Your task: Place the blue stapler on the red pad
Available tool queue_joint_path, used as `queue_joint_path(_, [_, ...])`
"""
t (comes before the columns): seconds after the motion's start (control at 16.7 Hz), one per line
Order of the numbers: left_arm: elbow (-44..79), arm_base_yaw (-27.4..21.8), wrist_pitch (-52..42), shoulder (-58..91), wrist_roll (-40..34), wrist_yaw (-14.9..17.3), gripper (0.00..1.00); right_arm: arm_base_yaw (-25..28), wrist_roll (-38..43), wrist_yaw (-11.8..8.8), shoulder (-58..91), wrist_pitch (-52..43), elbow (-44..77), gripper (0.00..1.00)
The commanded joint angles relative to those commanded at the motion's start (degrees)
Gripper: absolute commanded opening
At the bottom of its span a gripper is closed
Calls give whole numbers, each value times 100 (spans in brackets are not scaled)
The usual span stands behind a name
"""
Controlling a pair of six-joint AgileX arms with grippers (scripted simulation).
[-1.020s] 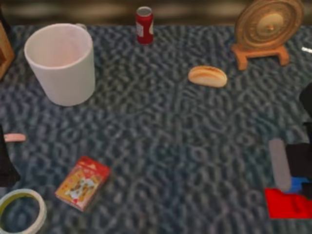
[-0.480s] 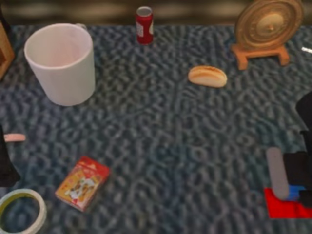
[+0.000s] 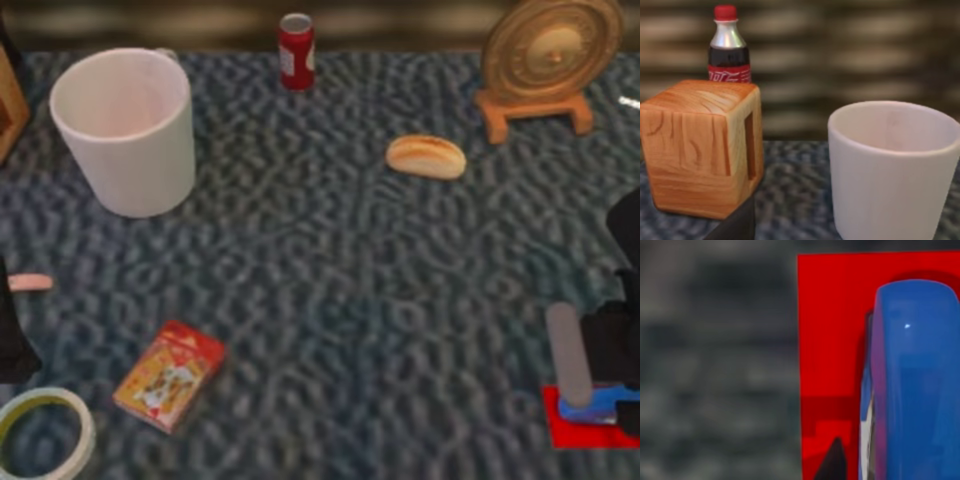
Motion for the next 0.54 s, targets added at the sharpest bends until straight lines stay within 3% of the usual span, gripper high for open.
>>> queue_joint_path(0.18, [0, 0, 0, 0, 0, 0, 100, 0, 0, 0, 0, 0, 0, 98])
queue_joint_path(0.54, [0, 0, 0, 0, 0, 0, 100, 0, 0, 0, 0, 0, 0, 100])
